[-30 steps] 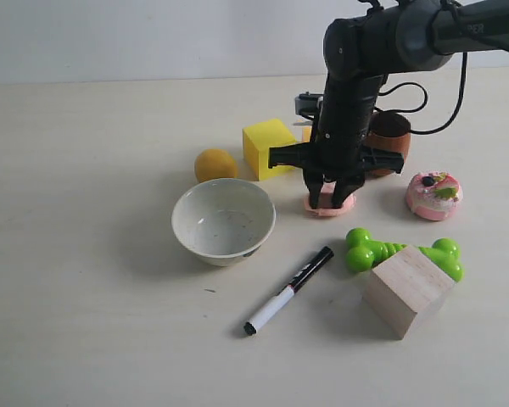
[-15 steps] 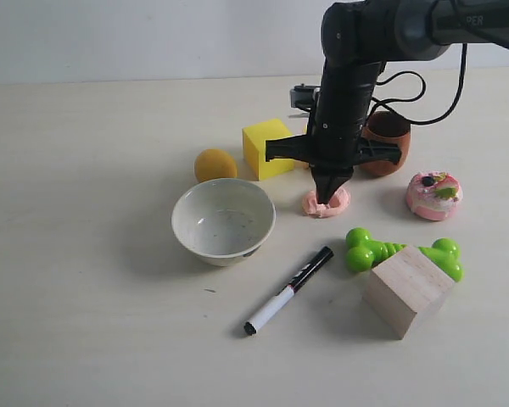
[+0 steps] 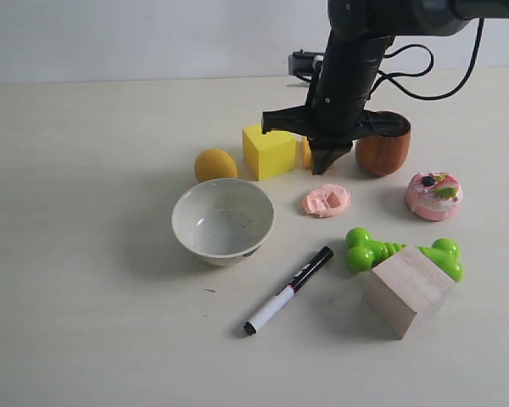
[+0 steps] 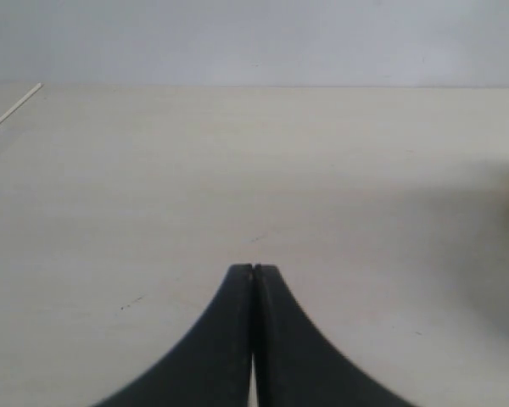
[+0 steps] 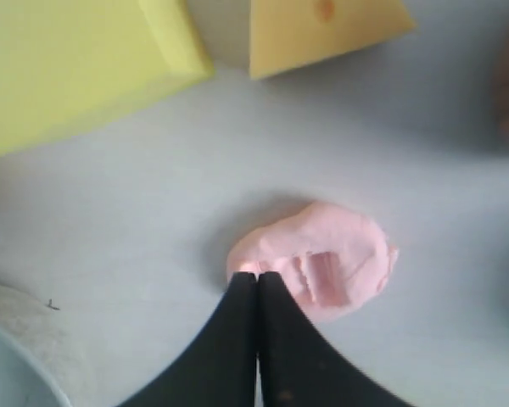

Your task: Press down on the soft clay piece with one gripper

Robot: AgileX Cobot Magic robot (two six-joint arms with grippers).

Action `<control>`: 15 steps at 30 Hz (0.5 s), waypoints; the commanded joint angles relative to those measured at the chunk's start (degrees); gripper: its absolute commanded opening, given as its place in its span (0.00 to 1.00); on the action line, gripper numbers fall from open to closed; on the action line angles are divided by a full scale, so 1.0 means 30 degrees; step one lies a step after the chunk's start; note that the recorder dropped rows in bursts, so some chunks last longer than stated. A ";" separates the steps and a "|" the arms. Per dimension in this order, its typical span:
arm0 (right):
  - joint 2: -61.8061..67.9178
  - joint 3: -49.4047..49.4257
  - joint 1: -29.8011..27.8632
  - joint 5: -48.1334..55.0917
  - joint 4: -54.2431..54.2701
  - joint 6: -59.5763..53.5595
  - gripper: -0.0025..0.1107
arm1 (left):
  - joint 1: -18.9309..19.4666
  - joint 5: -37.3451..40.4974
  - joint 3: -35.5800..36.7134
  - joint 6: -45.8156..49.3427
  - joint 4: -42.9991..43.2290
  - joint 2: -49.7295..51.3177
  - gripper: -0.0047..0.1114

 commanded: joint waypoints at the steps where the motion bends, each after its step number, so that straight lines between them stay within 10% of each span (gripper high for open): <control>1: -0.1989 0.2157 0.0048 -0.2661 -0.0193 -0.0832 0.02 | -0.0097 -0.0181 -0.0050 -0.0109 -0.0031 -0.0105 0.04; 15: -0.7199 0.7868 0.0048 -0.6106 -0.0192 -0.1007 0.02 | -0.0097 -0.0181 -0.0050 -0.0109 -0.0031 -0.0105 0.04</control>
